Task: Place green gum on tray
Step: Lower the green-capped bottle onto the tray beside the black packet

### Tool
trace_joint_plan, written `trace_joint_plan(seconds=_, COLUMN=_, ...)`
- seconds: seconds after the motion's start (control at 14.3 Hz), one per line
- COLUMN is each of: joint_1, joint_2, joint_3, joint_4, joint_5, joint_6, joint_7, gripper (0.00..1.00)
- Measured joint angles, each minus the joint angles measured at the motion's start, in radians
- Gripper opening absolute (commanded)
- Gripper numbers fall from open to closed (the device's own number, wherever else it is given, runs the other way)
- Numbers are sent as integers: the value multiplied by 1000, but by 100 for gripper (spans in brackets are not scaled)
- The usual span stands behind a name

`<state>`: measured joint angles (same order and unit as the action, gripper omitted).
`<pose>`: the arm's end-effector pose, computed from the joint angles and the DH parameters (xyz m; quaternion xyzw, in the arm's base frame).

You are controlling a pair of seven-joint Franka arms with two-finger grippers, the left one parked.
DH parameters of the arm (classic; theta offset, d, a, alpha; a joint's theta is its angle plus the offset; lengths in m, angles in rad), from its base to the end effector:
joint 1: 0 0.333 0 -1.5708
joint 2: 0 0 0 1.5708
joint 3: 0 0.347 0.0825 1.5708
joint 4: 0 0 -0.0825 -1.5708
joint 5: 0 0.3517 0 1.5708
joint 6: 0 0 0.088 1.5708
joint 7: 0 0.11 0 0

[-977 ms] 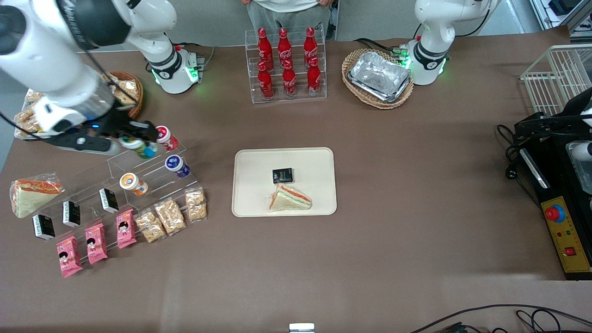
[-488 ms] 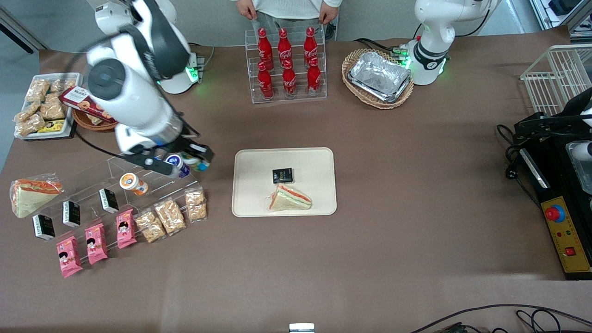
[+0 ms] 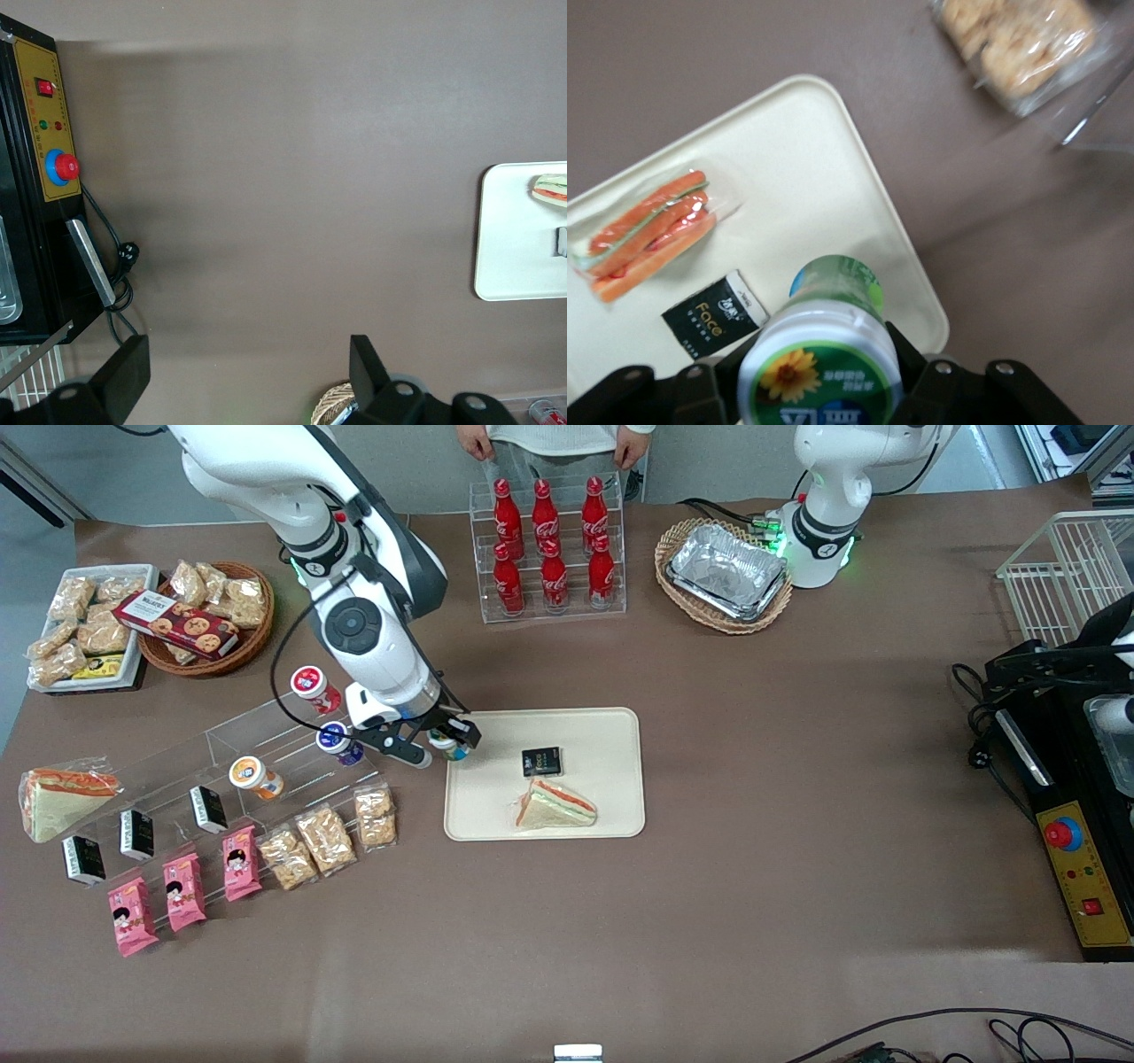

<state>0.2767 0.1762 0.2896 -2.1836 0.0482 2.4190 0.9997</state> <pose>0.4598 0.2879 0.3680 -0.9706 0.2347 0.0060 0.0525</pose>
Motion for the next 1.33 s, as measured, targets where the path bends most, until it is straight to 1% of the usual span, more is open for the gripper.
trace_joint_plan(seconds=0.21, joint_1=39, joint_2=63, joint_3=0, joint_4=-72, joint_5=0, joint_6=178, joint_7=50, gripper=40)
trace_joint_plan(seconds=0.35, joint_1=46, joint_2=103, joint_3=0, joint_4=-92, joint_5=0, joint_6=240, joint_7=59, gripper=40)
trace_joint_plan(seconds=0.63, joint_1=46, joint_2=129, joint_3=-3, joint_4=-96, joint_5=0, joint_6=259, joint_7=59, gripper=40)
trace_joint_plan(seconds=0.7, joint_1=47, joint_2=131, joint_3=-3, joint_4=-97, joint_5=0, joint_6=259, joint_7=59, gripper=43)
trace_joint_plan(seconds=0.77, joint_1=47, joint_2=133, joint_3=-3, joint_4=-97, joint_5=0, joint_6=259, joint_7=59, gripper=51)
trace_joint_plan(seconds=0.91, joint_1=47, joint_2=138, joint_3=-3, joint_4=-97, joint_5=0, joint_6=259, joint_7=59, gripper=51)
trace_joint_plan(seconds=0.98, joint_1=47, joint_2=141, joint_3=-3, joint_4=-97, joint_5=0, joint_6=259, joint_7=59, gripper=64)
trace_joint_plan(seconds=1.05, joint_1=47, joint_2=143, joint_3=-3, joint_4=-98, joint_5=0, joint_6=259, joint_7=59, gripper=86)
trace_joint_plan(seconds=1.19, joint_1=47, joint_2=147, joint_3=-4, joint_4=-98, joint_5=0, joint_6=259, joint_7=59, gripper=88)
trace_joint_plan(seconds=1.26, joint_1=47, joint_2=150, joint_3=-4, joint_4=-98, joint_5=0, joint_6=259, joint_7=59, gripper=100)
trace_joint_plan(seconds=1.33, joint_1=47, joint_2=153, joint_3=-5, joint_4=-98, joint_5=0, joint_6=259, joint_7=59, gripper=100)
